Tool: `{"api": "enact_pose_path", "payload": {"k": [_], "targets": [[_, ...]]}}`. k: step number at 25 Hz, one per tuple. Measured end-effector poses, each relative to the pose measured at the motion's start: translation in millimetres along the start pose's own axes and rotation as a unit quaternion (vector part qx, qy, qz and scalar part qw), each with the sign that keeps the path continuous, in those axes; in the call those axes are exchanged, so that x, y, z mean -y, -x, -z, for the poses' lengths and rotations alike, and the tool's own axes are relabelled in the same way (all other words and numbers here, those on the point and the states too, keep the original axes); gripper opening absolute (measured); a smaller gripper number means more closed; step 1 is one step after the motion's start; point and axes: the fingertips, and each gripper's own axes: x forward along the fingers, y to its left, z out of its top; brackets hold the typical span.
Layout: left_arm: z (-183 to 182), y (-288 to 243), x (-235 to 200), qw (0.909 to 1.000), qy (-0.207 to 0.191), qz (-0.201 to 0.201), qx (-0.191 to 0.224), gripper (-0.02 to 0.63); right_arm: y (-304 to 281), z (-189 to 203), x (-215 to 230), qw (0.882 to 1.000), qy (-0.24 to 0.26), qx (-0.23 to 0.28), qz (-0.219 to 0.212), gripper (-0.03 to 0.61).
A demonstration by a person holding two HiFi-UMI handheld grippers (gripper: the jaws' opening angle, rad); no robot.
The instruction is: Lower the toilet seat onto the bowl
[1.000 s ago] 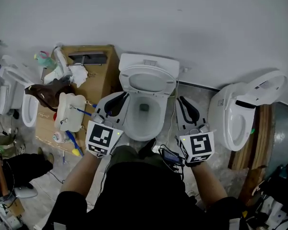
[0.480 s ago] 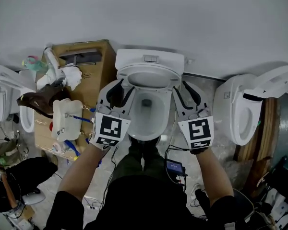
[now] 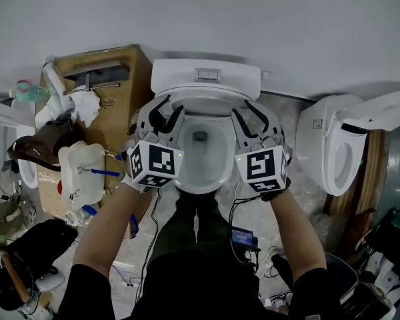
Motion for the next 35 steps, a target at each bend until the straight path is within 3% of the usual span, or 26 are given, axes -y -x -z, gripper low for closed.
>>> {"api": "enact_pose_path", "payload": {"k": [15, 21, 24, 35], "targets": [[34.8, -60.8, -8.2, 0.9976, -0.037, 0.012, -0.056, 0.156, -69.4, 38.1, -1.8, 0.993, 0.093, -0.066, 0.002, 0.138], [35.1, -64.5, -10.6, 0.998, -0.04, 0.005, -0.05, 0.145, -74.2, 42.1, -1.8, 0.989, 0.125, -0.081, 0.014, 0.127], [33.5, -64.7, -9.7, 0.9986, -0.033, 0.007, -0.041, 0.107, -73.8, 42.0, -1.9, 0.988, 0.129, -0.078, 0.021, 0.104], [37.4, -61.2, 0.6, 0.9989, -0.011, 0.014, -0.043, 0.101, -66.5, 42.3, -4.4, 0.99, 0.121, -0.071, 0.023, 0.067]]}}
